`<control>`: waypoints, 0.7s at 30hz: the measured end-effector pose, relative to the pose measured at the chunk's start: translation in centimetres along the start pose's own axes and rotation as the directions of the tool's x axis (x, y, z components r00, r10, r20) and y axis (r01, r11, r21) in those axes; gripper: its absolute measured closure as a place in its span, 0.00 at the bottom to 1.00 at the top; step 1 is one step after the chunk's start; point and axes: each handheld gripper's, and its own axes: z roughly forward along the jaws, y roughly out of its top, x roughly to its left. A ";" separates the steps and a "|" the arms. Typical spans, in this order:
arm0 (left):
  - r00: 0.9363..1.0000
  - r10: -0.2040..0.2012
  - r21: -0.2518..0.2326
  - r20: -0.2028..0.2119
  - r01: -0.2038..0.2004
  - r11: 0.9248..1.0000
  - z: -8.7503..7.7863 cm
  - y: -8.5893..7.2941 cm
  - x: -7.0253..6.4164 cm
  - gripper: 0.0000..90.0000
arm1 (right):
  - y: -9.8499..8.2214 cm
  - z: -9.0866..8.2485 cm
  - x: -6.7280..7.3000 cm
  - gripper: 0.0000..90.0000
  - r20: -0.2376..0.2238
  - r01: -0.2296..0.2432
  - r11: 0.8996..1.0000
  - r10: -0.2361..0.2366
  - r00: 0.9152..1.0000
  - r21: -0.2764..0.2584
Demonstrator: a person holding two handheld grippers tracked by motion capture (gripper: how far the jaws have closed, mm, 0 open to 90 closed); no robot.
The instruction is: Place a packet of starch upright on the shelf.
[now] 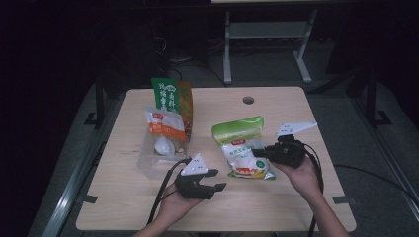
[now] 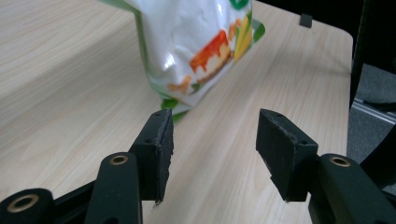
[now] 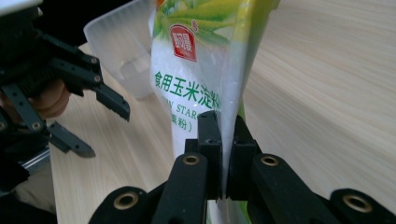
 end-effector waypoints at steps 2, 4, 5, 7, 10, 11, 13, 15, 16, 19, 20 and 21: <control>1.000 0.003 0.000 0.000 -0.003 1.000 -0.4 -0.3 -0.1 0.51 | 0.4 0.3 0.2 0.97 -0.006 0.004 1.000 -0.004 1.000 -0.006; 1.000 0.009 -0.002 -0.004 -0.009 1.000 -0.7 -0.6 -0.1 0.50 | 0.8 0.6 0.5 0.97 -0.010 0.007 1.000 -0.007 1.000 -0.012; 1.000 0.004 -0.004 -0.004 -0.004 1.000 -0.8 -0.7 -0.1 0.50 | 1.0 0.7 0.6 0.97 -0.011 0.012 1.000 -0.012 1.000 -0.012; 1.000 0.001 -0.007 -0.005 -0.001 1.000 -1.1 -1.0 -0.1 0.49 | 1.4 1.0 0.9 0.97 -0.017 0.017 1.000 -0.017 1.000 -0.014; 1.000 0.007 -0.007 -0.008 -0.007 1.000 -1.6 -1.3 -0.2 0.49 | 2.2 1.5 1.4 0.97 -0.027 0.023 1.000 -0.023 0.999 -0.020; 1.000 0.010 -0.005 -0.010 -0.010 1.000 -1.7 -1.4 -0.2 0.48 | 2.5 1.7 1.6 0.97 -0.028 0.027 0.999 -0.027 0.999 -0.024; 1.000 0.015 -0.008 -0.013 -0.015 1.000 -2.0 -1.6 -0.3 0.48 | 2.9 2.0 1.9 0.97 -0.033 0.031 0.999 -0.032 0.999 -0.024; 1.000 0.013 -0.010 -0.011 -0.013 1.000 -2.3 -1.8 -0.4 0.48 | 3.3 2.3 2.3 0.97 -0.037 0.037 0.999 -0.038 0.999 -0.028; 1.000 0.016 -0.015 -0.012 -0.016 1.000 -2.4 -1.9 -0.4 0.48 | 3.6 2.5 2.4 0.97 -0.039 0.042 0.999 -0.043 0.998 -0.029; 1.000 0.024 -0.016 -0.020 -0.024 1.000 -2.8 -2.3 -0.6 0.47 | 4.3 2.9 3.0 0.97 -0.049 0.051 0.998 -0.052 0.997 -0.034; 1.000 0.024 -0.015 -0.019 -0.025 1.000 -3.0 -2.4 -0.6 0.47 | 4.5 3.0 3.2 0.97 -0.051 0.053 0.998 -0.055 0.997 -0.034; 1.000 0.020 -0.019 -0.018 -0.020 1.000 -3.0 -2.5 -0.6 0.47 | 4.7 3.1 3.3 0.97 -0.052 0.056 0.998 -0.058 0.997 -0.035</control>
